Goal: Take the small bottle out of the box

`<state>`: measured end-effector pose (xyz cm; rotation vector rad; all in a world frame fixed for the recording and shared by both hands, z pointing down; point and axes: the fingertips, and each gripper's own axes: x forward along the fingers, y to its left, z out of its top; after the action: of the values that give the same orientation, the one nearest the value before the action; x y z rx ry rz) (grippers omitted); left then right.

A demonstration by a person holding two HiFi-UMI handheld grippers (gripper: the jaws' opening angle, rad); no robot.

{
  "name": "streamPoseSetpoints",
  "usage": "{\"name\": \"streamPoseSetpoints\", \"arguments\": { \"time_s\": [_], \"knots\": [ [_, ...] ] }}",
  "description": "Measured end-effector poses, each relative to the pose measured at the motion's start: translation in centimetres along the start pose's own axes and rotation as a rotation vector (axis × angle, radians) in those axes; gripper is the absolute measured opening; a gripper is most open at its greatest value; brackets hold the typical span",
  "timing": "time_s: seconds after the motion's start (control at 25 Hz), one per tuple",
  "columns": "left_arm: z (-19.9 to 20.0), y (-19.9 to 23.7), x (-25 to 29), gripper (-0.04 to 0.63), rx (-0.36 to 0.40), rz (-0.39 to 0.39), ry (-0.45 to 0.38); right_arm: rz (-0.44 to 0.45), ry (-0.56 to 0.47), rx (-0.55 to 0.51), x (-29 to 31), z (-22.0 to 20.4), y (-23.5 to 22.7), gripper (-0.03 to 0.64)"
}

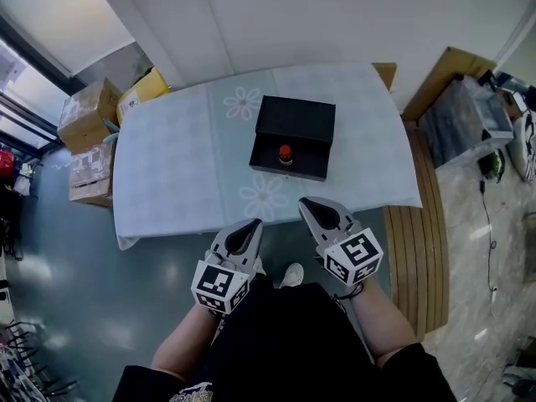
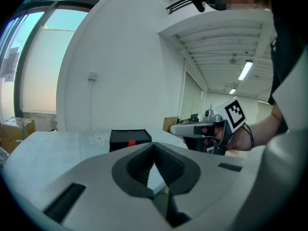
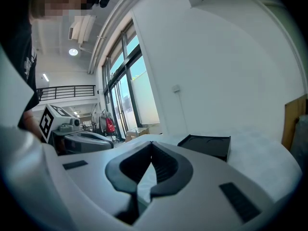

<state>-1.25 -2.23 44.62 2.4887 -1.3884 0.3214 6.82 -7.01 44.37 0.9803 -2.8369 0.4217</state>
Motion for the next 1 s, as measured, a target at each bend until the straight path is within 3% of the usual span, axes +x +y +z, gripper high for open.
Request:
{"name": "streamPoseSetpoints", "arguments": {
  "time_s": [0.4,0.88,1.0],
  "knots": [
    [0.6,0.8,0.9,0.028,0.0,-0.004,-0.028,-0.037,0.005,-0.021,2.5,0.0,-2.3,0.023],
    [0.2,5.1,4.1,0.029,-0.015,-0.054,-0.017,-0.129,0.084,-0.044,7.8,-2.1,-6.3,0.025],
    [0.1,5.9,5.0,0.029,-0.017,-0.077,0.003,-0.153,0.125,-0.06,9.2,-3.1,-7.4,0.086]
  ]
}}
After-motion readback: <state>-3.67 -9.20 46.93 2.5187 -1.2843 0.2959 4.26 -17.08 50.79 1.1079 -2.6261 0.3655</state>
